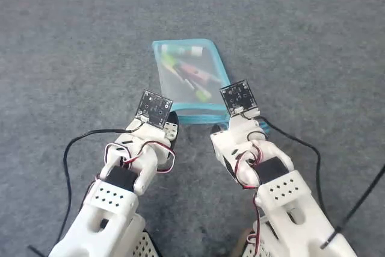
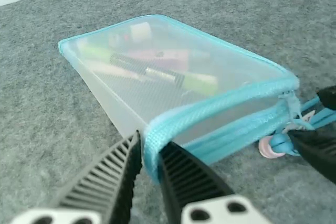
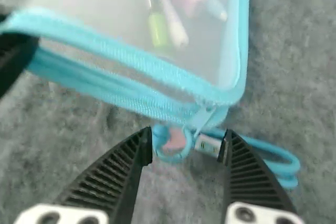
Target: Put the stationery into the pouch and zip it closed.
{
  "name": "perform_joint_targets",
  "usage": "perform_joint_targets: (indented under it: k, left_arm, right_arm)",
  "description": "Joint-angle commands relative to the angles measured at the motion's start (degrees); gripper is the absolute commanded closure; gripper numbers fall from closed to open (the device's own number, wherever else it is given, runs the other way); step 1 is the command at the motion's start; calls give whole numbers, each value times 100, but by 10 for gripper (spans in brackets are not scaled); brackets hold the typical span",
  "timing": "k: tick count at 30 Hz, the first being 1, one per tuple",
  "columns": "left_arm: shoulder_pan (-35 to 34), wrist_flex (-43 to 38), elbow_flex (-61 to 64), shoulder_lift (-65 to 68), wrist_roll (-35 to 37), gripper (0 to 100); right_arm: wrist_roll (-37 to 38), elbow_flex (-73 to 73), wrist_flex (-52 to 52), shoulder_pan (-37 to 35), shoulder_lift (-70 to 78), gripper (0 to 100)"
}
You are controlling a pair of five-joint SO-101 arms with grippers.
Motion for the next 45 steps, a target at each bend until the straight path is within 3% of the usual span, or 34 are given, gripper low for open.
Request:
perform_joint_targets:
  k: [1, 11, 29, 34, 38, 42, 45]
  left_arm:
    - [88, -88, -189, -44, 62, 987]
    - [88, -79, -171, -44, 62, 987]
    - [97, -79, -163, -44, 62, 987]
    - [97, -79, -163, -44, 62, 987]
    - [88, -79, -163, -44, 62, 987]
    - [88, -79, -163, -44, 62, 987]
    - [88, -79, -180, -26, 62, 987]
  right_arm:
    - [-26, -123, -303, -40, 356, 794]
    - [-44, -519, -1262, -13, 1807, 794]
    - [-26, -1319, -1833, 145, 3152, 797]
    - [-26, -1547, -892, 541, 2923, 998]
    - [18, -2004, 664, 681, 2264, 969]
    - [791, -2514, 2167, 523, 1411, 991]
    - [1204, -2681, 2712, 233, 945, 992]
